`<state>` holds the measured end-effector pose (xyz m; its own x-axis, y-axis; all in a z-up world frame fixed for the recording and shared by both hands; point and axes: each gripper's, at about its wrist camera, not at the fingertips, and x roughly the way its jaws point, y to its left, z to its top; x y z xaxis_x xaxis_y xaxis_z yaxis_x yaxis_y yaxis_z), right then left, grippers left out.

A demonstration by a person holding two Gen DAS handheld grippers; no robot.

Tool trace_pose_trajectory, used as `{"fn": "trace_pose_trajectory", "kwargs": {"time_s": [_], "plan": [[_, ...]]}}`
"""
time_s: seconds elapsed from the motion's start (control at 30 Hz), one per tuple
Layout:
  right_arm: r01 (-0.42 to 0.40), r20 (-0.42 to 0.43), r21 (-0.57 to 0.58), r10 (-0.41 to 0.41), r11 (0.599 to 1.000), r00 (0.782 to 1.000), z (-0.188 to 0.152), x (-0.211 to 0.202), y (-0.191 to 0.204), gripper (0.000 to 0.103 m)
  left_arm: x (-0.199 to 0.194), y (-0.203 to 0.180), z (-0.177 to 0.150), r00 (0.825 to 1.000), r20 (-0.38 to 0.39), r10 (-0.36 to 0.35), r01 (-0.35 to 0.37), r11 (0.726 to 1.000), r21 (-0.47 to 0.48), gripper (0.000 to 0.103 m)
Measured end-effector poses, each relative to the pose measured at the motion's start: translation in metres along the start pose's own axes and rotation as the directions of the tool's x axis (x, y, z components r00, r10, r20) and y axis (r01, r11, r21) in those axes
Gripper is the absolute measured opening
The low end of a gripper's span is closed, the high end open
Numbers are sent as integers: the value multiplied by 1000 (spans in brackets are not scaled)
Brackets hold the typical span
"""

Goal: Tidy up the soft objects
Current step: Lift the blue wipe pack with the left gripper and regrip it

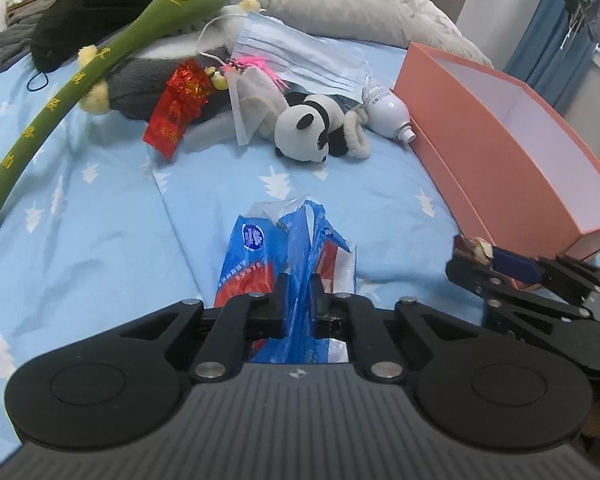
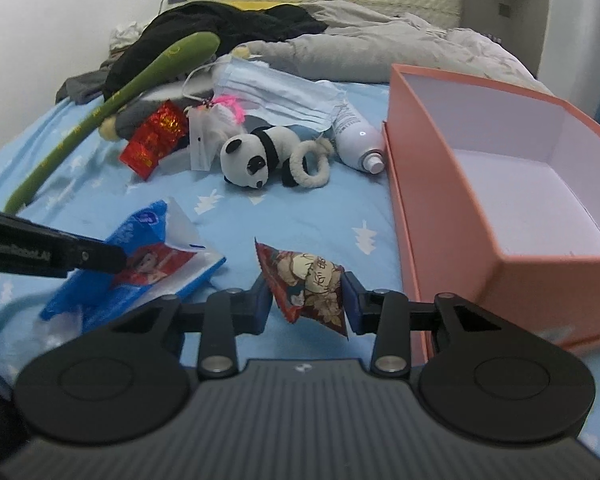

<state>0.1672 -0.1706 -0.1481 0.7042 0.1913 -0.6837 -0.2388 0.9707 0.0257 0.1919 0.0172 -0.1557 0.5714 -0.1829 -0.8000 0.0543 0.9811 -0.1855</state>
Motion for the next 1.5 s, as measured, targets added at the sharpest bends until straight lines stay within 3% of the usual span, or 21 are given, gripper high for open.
{"fn": "trace_pose_trajectory", "kwargs": {"time_s": [0.37, 0.5, 0.63, 0.77, 0.83, 0.9, 0.93, 1.07, 1.23, 1.47, 1.5], "plan": [[-14, 32, 55, 13, 998, 999, 0, -33, -7, 41, -24, -10, 2, 999, 44, -25, 24, 1000, 4, 9], [43, 60, 21, -44, 999, 997, 5, -46, -4, 41, -35, -15, 7, 998, 60, -27, 27, 1000, 17, 9], [24, 75, 52, -28, 998, 997, 13, -56, -10, 41, -43, -21, 15, 997, 71, -36, 34, 999, 30, 9], [23, 87, 68, -29, 997, 996, 17, -62, -15, 41, -35, -23, 17, 999, 39, -4, 3, 999, 34, 12], [23, 79, 73, -29, 997, 996, 15, -61, -16, 41, -26, -20, 14, 1000, 13, 10, -11, 999, 40, 19], [21, 67, 74, -26, 997, 997, 10, -59, -16, 41, -20, -18, 10, 999, -5, 38, -37, 998, 53, 65], [16, 60, 79, -20, 997, 998, 8, -57, -16, 41, -18, -17, 9, 998, -3, 60, -60, 996, 62, 71], [-8, 30, 108, 4, 994, 1000, -3, -49, -17, 41, -11, -15, 5, 998, -8, 54, -54, 995, 80, 72], [-18, 7, 124, 18, 992, 1000, -11, -40, -18, 41, 14, -14, -1, 996, -40, 74, -70, 992, 108, 66], [-30, -17, 147, 33, 989, 999, -17, -32, -22, 41, 29, -14, -3, 994, -60, 87, -79, 989, 123, 12], [-27, -18, 142, 30, 990, 999, -17, -31, -21, 41, 28, -15, -3, 994, -54, 95, -88, 988, 128, 10]]}}
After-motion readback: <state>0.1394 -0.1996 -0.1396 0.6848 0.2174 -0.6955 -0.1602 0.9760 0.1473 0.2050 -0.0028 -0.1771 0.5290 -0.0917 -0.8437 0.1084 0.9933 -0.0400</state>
